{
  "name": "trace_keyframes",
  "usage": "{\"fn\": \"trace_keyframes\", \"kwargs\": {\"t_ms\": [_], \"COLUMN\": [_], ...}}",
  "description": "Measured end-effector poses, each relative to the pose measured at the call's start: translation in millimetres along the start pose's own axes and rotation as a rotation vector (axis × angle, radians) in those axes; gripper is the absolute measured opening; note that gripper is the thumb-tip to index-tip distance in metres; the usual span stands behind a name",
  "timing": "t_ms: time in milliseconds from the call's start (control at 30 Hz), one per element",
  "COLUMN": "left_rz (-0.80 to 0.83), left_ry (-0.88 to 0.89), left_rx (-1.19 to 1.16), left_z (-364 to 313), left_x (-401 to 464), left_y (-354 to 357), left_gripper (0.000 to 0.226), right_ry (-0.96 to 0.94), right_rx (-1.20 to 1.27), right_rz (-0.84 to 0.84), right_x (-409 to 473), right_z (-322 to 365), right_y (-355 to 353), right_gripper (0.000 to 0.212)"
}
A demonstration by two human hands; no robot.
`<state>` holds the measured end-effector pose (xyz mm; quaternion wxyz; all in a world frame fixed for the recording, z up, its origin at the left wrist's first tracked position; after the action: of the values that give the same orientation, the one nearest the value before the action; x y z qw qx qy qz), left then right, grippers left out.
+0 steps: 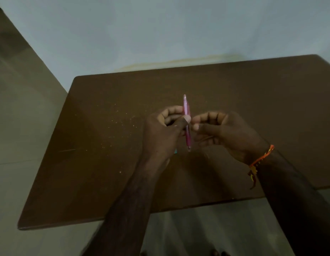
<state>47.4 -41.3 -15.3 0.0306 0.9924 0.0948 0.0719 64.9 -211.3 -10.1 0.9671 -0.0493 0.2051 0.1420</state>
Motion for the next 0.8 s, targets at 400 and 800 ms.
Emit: {"fn": "trace_keyframes", "kwargs": {"t_ms": [400,800], "left_rz": [-0.199,-0.281], "left_ry": [-0.082,-0.106], "left_rx": [0.039,0.076], "left_z": [15,19], "left_x": [4,14], "left_y": [-14,-40], "left_gripper": [0.023,0.016], "right_ry": [0.097,0.207], "right_rx": [-0.237,-0.790], "right_rz": [-0.452,-0.583], "right_x": [17,24], "right_z": [-20,-37], "right_y": [-2,-5], "right_gripper": [0.008,0.028]}}
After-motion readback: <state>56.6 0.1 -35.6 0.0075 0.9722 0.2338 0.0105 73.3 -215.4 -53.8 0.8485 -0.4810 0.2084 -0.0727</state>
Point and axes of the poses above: each hand's wrist, its own x-axis towards the middle knuckle, its own y-axis out of the palm, z = x × y, the point moved 3 cm from there along x, towards the middle knuckle, and after that the axes turned 12 degrees about y, right-handed, at the moved point
